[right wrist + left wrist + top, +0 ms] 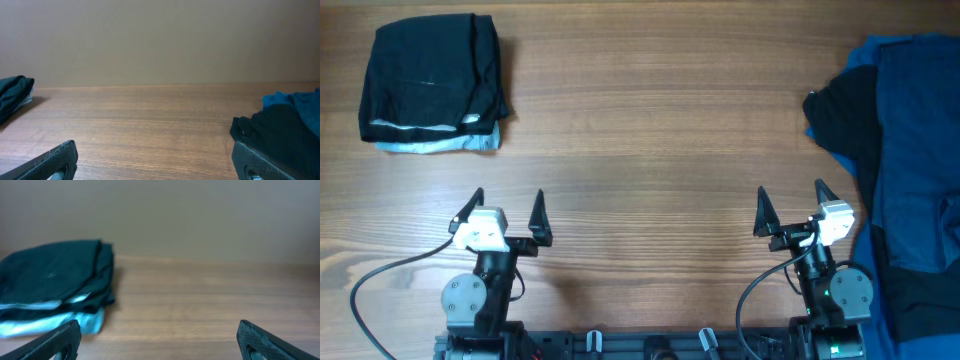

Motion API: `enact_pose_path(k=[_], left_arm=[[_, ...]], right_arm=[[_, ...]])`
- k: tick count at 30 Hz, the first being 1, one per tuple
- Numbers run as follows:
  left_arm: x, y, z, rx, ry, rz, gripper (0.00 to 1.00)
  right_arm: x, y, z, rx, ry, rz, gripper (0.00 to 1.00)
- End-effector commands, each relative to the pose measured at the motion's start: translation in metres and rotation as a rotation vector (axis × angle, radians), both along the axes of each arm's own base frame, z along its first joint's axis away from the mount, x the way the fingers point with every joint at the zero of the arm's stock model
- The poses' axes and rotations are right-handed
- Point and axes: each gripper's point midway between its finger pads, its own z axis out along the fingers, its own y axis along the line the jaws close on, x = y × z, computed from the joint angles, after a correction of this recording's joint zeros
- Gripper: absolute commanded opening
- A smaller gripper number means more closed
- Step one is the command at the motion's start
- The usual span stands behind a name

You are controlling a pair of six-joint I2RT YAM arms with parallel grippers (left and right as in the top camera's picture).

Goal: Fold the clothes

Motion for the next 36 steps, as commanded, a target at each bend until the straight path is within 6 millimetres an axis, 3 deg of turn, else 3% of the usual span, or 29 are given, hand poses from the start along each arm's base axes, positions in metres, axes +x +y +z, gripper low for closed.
enact_pose_path(k=[1,4,10,14,17,21,25,27,33,36], left_arm=[[-0.008,-0.033,0.015,-0.013,-0.053,-0.199,1.00],[-0.017,-0.040,0.046,-0.009,-0.112,-0.245,1.00],[-0.032,-0.041,0.132,-0.001,-0.191,-0.253,1.00],[-0.015,-0.042,0.178,-0.013,-0.070,-0.253,1.00],[0.006,-0.042,0.188,-0.018,0.094,-0.252,1.00],[0.049,-0.048,0.174,-0.056,0.365,-0.279,1.00],[0.081,-0.082,0.148,-0.144,0.518,-0.490,1.00],[0.095,-0.092,0.125,-0.187,0.594,-0.553,1.00],[0.125,-0.093,0.056,-0.253,0.808,-0.541,1.00],[0.127,-0.093,0.036,-0.272,0.875,-0.534,1.00]], right_arm=[[-0.001,0.001,0.003,-0.008,-0.016,0.006,1.00],[-0.001,0.001,0.003,-0.007,-0.016,0.006,1.00],[-0.001,0.001,0.003,-0.008,-0.016,0.006,1.00],[-0.001,0.001,0.003,-0.008,-0.016,0.006,1.00],[-0.001,0.001,0.003,-0.008,-0.016,0.007,1.00],[-0.001,0.001,0.003,-0.008,-0.016,0.006,1.00],[-0.001,0.001,0.003,-0.008,-0.016,0.007,1.00],[-0.001,0.001,0.003,-0.008,-0.016,0.007,1.00],[-0.001,0.001,0.003,-0.008,-0.016,0.007,1.00],[-0.001,0.001,0.012,-0.003,-0.052,0.006,1.00]])
